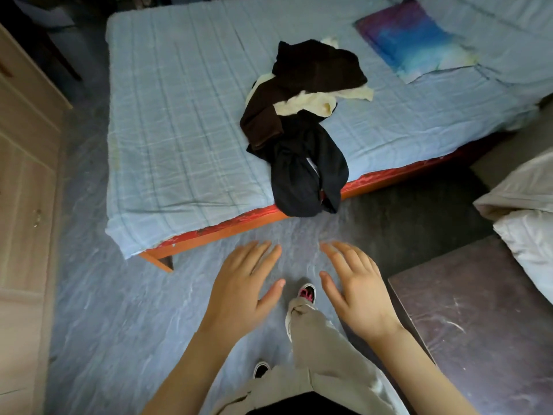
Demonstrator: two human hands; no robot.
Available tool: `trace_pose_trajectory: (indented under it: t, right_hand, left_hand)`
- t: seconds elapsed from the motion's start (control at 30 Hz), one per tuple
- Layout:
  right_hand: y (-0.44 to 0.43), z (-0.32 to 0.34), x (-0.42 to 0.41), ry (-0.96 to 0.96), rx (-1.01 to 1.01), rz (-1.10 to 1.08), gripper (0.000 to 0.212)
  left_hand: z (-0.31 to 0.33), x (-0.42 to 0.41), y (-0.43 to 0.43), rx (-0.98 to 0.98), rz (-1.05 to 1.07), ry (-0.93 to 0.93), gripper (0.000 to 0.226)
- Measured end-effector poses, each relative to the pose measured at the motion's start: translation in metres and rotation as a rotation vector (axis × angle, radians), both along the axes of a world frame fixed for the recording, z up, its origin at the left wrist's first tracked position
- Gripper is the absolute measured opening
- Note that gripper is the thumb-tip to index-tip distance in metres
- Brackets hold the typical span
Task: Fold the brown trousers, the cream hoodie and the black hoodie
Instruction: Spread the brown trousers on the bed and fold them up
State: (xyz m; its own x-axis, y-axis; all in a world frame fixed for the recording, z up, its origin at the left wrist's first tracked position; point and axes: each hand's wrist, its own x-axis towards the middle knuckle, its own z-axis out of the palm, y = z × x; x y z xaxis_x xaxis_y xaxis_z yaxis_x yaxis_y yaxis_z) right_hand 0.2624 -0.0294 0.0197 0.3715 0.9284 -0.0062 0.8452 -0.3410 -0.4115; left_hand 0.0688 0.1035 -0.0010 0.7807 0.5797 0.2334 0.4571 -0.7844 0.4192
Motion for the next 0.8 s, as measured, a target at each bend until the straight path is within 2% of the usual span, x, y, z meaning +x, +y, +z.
trace_pose_trajectory:
  t: [0.17,0.23,0.4,0.57,0.8]
  right_hand:
    - [0.032,-0.043,0.07,0.05,-0.095,-0.117,0.049]
    - [0.047,-0.055,0.104,0.07,-0.116,-0.146,0.05]
    - [0.087,-0.048,0.193,0.077,-0.083,-0.226,0.048]
    - [0.126,-0.031,0.268,0.072,-0.042,-0.283,0.05]
    - [0.191,-0.038,0.354,0.128,-0.018,-0.345,0.048]
  left_hand:
    - [-0.027,0.074,0.044,-0.025,-0.089,0.242,0.055]
    - [-0.032,0.107,0.064,-0.062,-0.097,0.285,0.056]
    - [-0.011,0.205,0.119,-0.146,-0.071,0.228,0.058]
    - [0.012,0.299,0.174,-0.095,-0.11,0.203,0.057]
    - [-0.004,0.393,0.246,-0.121,-0.162,0.218,0.053]
